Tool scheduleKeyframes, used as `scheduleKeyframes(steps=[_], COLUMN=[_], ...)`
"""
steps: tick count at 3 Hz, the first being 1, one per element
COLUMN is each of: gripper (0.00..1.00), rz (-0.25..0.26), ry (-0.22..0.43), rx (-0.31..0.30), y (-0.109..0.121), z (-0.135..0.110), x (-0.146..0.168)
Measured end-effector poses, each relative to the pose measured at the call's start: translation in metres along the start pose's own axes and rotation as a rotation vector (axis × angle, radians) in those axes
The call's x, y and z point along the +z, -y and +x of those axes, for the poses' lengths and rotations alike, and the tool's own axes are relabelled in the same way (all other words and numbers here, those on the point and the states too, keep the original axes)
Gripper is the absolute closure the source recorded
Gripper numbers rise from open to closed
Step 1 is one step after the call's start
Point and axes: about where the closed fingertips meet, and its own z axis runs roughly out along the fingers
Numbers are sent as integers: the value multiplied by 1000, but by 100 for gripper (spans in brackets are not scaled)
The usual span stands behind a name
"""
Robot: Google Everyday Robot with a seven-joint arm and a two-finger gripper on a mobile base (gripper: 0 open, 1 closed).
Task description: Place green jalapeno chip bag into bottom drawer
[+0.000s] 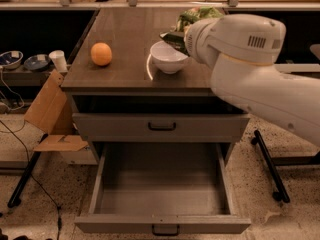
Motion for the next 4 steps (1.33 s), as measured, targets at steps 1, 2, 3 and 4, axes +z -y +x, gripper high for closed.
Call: scheduleKeyframes(steps=[1,2,3,4], gripper=[100,100,100,100], rz=[-102,-202,-306,-338], ry=[47,87,114,134], rx=[-98,-102,-25,-32], y=[-2,-8,-8,-12], z=[2,-8,-11,-13], x=[-20,-35,-42,-48])
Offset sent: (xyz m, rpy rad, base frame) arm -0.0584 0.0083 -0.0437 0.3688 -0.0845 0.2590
